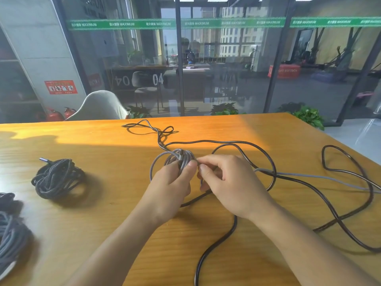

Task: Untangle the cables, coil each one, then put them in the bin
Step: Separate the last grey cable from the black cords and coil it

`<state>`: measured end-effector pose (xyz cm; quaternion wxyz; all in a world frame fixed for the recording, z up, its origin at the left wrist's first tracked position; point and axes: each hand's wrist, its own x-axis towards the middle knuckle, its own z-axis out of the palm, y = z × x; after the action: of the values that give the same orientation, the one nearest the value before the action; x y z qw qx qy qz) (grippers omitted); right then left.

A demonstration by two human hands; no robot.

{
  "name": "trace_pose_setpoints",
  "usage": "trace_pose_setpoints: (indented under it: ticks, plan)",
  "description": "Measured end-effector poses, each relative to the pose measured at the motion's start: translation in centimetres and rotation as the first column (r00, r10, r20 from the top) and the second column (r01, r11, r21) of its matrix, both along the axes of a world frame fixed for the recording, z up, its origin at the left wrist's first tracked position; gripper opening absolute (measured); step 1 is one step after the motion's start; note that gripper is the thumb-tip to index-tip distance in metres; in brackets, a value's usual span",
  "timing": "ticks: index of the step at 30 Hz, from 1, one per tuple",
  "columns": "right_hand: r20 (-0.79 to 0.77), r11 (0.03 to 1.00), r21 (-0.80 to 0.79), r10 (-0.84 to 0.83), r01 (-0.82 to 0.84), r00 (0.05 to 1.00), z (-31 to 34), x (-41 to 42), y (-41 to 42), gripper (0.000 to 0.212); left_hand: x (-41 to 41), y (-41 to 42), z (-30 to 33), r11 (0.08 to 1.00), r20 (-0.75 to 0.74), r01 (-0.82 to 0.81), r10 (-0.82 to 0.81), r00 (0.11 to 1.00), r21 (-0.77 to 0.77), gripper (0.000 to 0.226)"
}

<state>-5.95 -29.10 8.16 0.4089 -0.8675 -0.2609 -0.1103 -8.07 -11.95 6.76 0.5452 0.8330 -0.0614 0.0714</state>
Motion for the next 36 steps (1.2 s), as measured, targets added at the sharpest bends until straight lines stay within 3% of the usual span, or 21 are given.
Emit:
trace_pose_setpoints:
  ticks: [5,10,15,20,26,36]
  plan:
    - [0.058,0.988,-0.137,-0.065,0.073,0.996,-0.1,-0.7,0.6,0.027,1.3,1.3,-0.2,0.994,0.015,-0.107,0.107,0.994,-0.018,0.047]
    - [-0.068,0.969,-0.243,-0.053,0.035,0.996,0.2,-0.7,0.2,0.018,1.3,1.4,-0.6,0.994,0.019,-0.102,0.102,0.995,0.028,0.048]
    - [-0.221,0.996,0.033,0.085,-0.080,0.972,0.3,-0.4,0.0,0.013,1.3,1.2,-0.5,0.998,-0.024,-0.062,0.061,0.998,-0.034,0.047]
    - [-0.219,0.980,0.097,0.193,-0.175,0.956,-0.2,-1.2,0.8,0.030,1.2,1.4,-0.1,0.993,-0.019,-0.072,0.071,0.997,-0.092,0.053]
    - [-0.275,0.944,0.315,0.186,-0.094,0.943,0.0,-0.5,0.7,0.027,0.8,1.0,-0.2,0.994,-0.058,0.012,-0.019,0.998,-0.111,0.047]
    - [-0.031,0.976,0.056,0.213,-0.211,0.977,-0.6,-1.4,1.1,0.027,-0.2,0.7,0.9,0.971,-0.059,0.019,-0.034,0.998,-0.240,0.057]
